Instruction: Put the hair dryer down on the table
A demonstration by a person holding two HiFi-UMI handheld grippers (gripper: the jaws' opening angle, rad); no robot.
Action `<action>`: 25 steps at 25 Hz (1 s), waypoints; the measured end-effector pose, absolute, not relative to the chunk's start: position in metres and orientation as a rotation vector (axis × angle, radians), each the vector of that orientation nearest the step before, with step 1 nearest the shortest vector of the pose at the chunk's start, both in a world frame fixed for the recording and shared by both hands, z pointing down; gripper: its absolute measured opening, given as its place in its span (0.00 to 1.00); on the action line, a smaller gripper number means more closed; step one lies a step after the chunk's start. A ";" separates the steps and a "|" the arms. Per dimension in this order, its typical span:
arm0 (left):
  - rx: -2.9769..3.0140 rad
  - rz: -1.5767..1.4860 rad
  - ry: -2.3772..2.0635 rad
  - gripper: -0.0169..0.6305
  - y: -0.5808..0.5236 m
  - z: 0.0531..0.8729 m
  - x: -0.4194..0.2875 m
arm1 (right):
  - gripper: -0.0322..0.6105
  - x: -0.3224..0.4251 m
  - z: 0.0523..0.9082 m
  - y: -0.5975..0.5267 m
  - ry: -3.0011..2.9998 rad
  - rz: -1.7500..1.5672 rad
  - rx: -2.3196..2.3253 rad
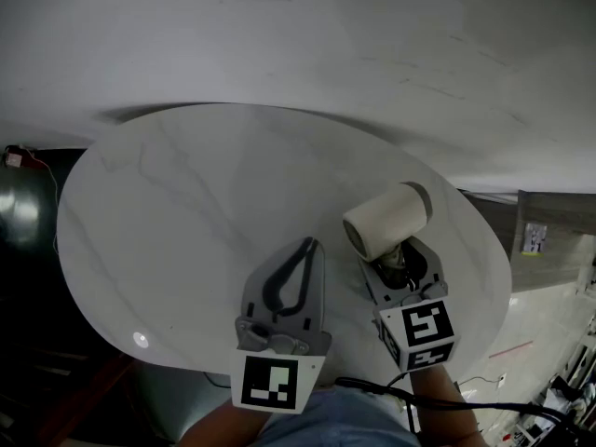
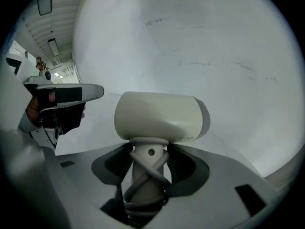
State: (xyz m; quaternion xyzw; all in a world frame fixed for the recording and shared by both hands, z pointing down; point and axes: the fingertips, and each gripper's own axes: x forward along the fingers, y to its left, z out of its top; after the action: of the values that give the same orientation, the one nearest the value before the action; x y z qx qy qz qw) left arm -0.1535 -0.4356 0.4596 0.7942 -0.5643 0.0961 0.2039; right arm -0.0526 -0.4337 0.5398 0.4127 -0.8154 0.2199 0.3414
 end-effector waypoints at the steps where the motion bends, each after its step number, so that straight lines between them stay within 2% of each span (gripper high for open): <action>1: 2.210 0.264 -1.577 0.05 -0.436 0.461 -0.155 | 0.41 -0.054 0.542 -0.434 -2.112 0.564 1.062; 25: 2.117 0.218 -1.643 0.05 -0.428 0.468 -0.206 | 0.41 -0.073 0.583 -0.428 -1.883 0.469 0.911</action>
State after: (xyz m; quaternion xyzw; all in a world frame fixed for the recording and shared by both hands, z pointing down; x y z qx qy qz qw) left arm -0.2059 -0.4283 0.4682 0.7672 -0.5956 0.0790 0.2244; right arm -0.0726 -0.4281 0.5826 0.3733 -0.7712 0.1921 0.4785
